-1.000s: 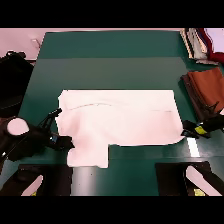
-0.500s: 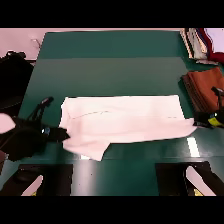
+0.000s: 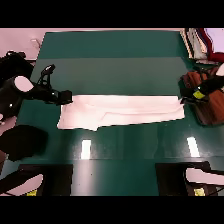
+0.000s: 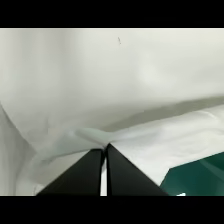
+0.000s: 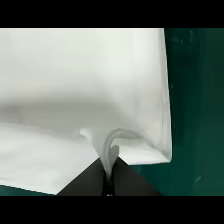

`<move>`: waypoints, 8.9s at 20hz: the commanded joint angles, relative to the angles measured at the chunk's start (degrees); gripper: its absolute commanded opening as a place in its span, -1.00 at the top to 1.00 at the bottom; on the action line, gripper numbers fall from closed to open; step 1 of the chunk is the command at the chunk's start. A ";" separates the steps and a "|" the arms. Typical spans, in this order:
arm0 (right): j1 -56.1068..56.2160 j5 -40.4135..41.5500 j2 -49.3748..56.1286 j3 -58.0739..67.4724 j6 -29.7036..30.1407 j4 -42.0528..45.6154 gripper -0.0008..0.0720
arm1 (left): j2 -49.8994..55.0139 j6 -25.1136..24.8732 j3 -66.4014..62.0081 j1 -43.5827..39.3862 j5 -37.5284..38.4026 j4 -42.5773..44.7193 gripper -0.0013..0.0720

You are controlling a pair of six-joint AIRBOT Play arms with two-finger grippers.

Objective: Fold the shirts.

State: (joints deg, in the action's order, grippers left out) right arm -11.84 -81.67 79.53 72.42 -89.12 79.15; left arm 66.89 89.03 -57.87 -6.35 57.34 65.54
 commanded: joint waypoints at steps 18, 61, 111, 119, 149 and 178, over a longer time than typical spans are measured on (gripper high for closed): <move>-22.51 0.02 13.66 -7.34 19.85 -25.22 -0.60 | 5.14 -2.43 -7.72 -5.55 -4.42 -9.03 0.88; 40.98 27.80 -5.95 15.52 9.66 -40.59 0.92 | 20.96 1.99 -46.36 -0.31 11.30 6.25 0.88; 10.16 19.50 20.72 28.98 5.38 -24.37 0.92 | 4.42 -1.99 -41.59 -1.18 8.98 -4.09 0.88; -16.94 21.38 18.45 33.51 5.31 -24.65 0.92 | 4.42 -0.81 -41.59 -1.18 8.68 -4.68 0.88; -36.76 20.20 -17.99 -6.14 4.92 -11.45 0.91 | 4.42 -1.70 -41.59 -1.18 14.71 -4.68 0.88; 17.70 20.00 -19.85 0.74 6.32 -21.92 0.92 | 4.39 -2.49 -41.59 -1.16 14.60 -4.68 0.88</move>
State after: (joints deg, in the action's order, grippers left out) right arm 0.78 -61.34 58.06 71.61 -83.24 57.32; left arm 71.26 86.52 -99.46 -7.51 72.03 60.86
